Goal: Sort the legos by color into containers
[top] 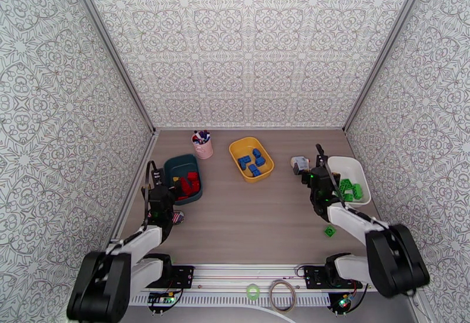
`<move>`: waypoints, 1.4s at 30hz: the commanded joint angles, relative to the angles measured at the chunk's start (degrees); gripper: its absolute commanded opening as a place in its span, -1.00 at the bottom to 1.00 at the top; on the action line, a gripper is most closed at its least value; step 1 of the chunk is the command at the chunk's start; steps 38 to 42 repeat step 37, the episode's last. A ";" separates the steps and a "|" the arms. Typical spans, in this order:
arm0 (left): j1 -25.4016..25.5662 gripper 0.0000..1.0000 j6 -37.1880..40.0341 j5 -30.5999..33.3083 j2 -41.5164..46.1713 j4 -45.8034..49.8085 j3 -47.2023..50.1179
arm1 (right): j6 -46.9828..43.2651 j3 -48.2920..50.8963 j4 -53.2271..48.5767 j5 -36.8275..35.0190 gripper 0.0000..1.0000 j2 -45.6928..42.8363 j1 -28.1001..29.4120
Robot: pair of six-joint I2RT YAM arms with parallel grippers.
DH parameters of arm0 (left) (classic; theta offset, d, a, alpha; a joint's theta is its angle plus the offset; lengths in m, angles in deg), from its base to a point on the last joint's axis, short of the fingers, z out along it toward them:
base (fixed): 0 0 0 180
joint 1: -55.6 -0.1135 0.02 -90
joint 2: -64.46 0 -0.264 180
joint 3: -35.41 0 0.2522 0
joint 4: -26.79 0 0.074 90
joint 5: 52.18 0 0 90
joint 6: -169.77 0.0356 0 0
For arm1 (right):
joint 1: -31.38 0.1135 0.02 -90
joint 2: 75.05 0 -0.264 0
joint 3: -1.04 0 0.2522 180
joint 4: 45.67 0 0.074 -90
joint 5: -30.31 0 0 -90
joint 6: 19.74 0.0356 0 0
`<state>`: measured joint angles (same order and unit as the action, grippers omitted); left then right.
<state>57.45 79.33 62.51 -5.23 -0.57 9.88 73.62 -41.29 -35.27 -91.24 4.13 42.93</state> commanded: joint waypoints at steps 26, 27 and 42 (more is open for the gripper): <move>-3.90 0.99 -1.74 -10.27 -18.90 -11.87 -9.33 | -0.37 8.14 29.46 13.71 0.98 8.18 -7.24; -3.85 0.99 -1.74 -10.21 -18.92 -11.87 -9.39 | -0.37 8.04 29.45 13.71 0.98 8.18 -7.24; -3.51 0.99 -1.34 -9.75 -19.00 -11.79 -9.56 | -2.69 6.58 26.16 27.59 0.98 8.00 -9.94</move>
